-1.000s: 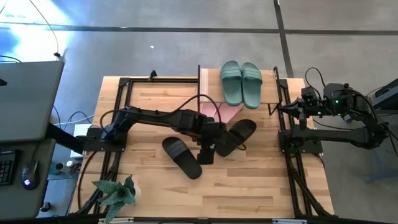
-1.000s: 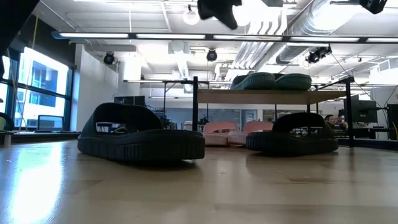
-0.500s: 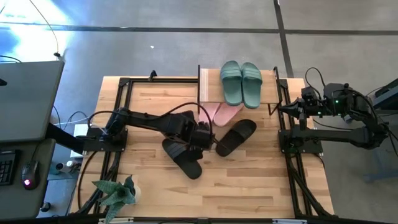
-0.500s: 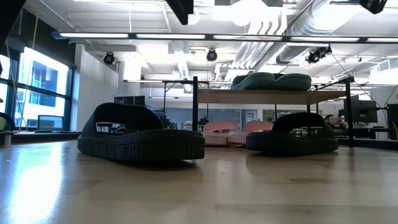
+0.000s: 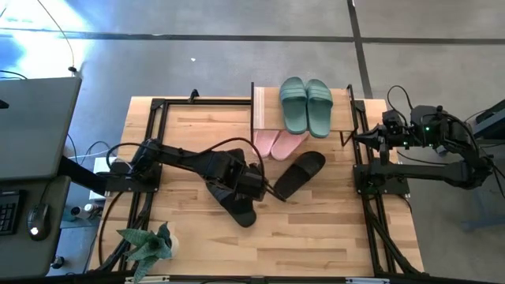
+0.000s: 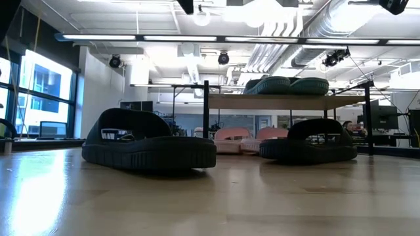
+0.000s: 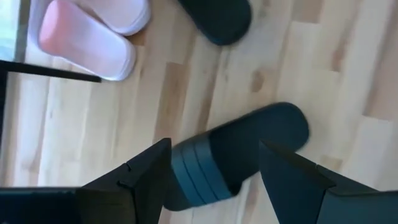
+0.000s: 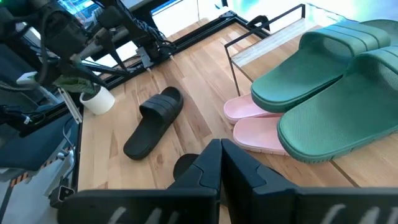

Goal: Pick and place slides into the shelf
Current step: Move the black slide to the top right of the table

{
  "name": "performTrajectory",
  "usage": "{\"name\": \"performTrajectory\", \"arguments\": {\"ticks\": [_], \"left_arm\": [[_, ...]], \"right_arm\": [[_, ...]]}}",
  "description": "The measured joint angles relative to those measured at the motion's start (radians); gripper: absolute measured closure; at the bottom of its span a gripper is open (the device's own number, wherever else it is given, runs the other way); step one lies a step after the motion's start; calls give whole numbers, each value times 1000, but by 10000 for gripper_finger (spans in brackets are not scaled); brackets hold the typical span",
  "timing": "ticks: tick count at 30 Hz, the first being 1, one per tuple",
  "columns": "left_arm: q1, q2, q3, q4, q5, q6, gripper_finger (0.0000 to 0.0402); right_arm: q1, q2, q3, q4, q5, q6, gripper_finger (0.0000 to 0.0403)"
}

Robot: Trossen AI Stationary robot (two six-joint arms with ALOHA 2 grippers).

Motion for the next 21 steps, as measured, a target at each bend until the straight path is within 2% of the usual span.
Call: {"name": "performTrajectory", "arguments": {"ticks": [6,10,13,17,21], "left_arm": [[0,-83,0,0,17,38,192],[0,-165,-5,4,-33,39,217],[0,-234,-62,23,-70,19,232],[0,-354,-271,171,-58,-5,243],[0,-532,-624,490,56,-16,245]], "right_arm": [[0,0,0,0,0,0,401],[0,0,0,0,0,0,401],[0,0,0,0,0,0,401],[0,0,0,0,0,0,401],[0,0,0,0,0,0,401]]}}
